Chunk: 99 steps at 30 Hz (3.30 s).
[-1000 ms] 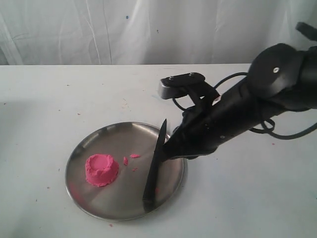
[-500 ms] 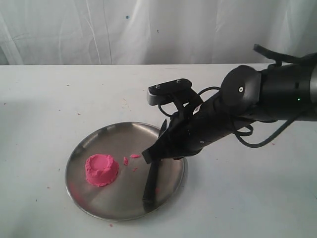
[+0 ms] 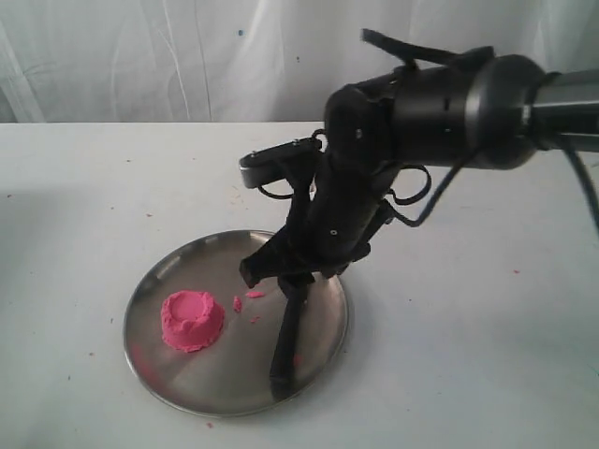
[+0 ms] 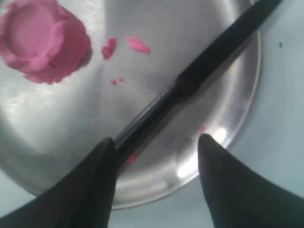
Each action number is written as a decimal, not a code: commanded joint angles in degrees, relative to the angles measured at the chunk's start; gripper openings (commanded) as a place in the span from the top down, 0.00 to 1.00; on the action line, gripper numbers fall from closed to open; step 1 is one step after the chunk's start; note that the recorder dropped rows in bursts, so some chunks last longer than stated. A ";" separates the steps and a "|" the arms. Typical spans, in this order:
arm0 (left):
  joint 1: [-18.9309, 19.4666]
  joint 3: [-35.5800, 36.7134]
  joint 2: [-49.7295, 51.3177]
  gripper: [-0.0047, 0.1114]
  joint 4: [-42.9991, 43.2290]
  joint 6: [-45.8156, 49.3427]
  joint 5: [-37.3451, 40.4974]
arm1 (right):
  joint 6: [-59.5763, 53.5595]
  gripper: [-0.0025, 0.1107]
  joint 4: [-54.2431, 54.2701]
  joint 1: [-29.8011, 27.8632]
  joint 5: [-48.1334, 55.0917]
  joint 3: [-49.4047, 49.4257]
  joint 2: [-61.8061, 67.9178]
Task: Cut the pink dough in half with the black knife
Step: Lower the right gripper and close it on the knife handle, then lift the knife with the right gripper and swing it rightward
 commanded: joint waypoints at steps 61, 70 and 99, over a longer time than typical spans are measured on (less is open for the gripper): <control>-0.10 0.03 -0.15 0.88 0.15 0.19 -0.29 | -55.40 0.98 63.66 -16.87 24.25 14.12 -5.93; -0.10 0.03 -0.15 0.88 0.15 0.19 -0.29 | -60.51 0.98 63.38 -17.77 24.25 21.24 -0.95; -0.10 0.03 -0.15 0.88 0.15 0.19 -0.29 | -45.07 0.98 41.70 -17.77 0.70 21.28 0.84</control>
